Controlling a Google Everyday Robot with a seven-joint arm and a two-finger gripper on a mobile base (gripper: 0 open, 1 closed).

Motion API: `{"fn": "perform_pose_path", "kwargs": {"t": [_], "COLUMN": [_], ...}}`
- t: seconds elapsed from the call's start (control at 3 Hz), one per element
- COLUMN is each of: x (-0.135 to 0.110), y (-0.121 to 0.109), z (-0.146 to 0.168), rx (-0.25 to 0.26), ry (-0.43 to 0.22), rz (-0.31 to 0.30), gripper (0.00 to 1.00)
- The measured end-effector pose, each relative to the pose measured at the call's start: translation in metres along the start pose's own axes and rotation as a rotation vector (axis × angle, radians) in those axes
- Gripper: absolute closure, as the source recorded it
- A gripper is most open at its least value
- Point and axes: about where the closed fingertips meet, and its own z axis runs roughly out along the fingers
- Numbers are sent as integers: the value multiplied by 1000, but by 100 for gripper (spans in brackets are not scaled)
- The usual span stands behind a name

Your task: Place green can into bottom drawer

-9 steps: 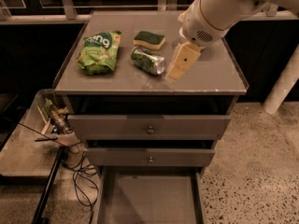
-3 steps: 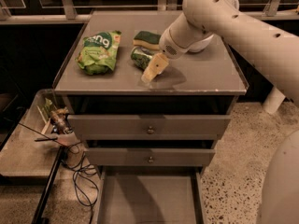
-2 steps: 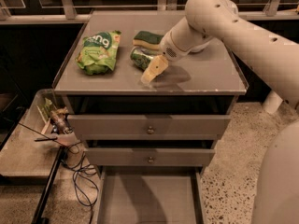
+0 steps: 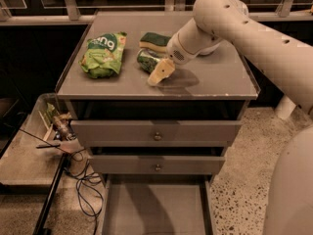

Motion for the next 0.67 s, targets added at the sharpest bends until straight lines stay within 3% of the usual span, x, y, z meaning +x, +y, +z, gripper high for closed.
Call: {"fn": "perform_pose_path", "kwargs": {"t": [0.67], "x": [0], "y": [0], "z": [0], "rx": [0], "ry": [0], "rz": [0], "gripper": [64]}}
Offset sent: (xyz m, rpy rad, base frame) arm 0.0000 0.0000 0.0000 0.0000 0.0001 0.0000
